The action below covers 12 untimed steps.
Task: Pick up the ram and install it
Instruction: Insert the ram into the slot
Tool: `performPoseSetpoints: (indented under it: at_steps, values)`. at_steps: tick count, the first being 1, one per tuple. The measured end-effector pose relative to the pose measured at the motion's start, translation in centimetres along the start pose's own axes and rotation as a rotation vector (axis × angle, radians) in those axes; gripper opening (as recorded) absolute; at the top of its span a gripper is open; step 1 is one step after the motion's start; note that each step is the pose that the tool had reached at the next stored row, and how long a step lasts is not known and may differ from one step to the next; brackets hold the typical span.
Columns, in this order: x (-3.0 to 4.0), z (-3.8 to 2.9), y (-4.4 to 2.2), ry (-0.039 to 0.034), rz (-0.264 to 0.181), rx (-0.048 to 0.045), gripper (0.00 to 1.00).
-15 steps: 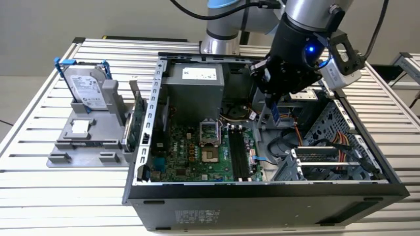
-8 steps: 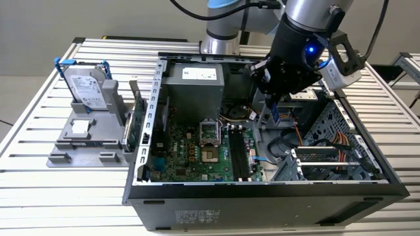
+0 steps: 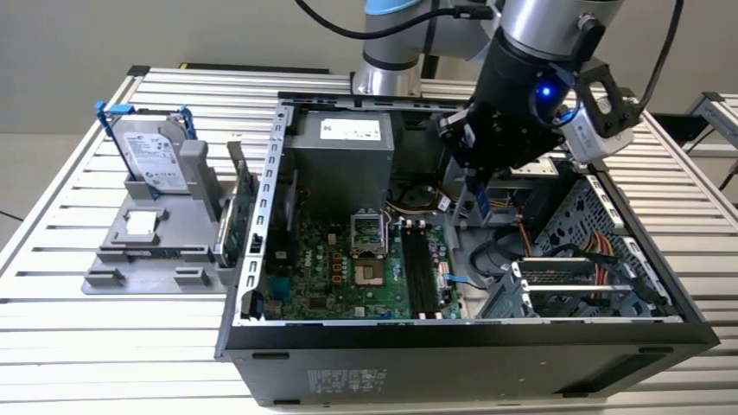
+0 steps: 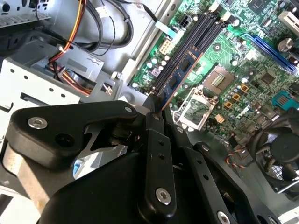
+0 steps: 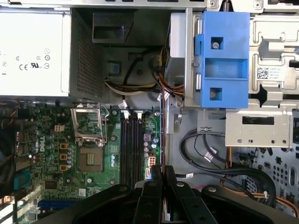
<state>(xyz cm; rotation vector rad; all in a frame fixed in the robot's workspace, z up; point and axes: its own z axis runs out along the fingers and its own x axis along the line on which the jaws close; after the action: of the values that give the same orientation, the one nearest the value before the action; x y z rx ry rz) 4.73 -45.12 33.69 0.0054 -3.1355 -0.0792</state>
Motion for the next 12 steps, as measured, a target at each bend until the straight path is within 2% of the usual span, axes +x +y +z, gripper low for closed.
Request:
performPoseSetpoints:
  at_steps: [12]
  values:
    - [0.75, 0.61, -0.21, -0.0013, 0.011, 0.0004, 0.00]
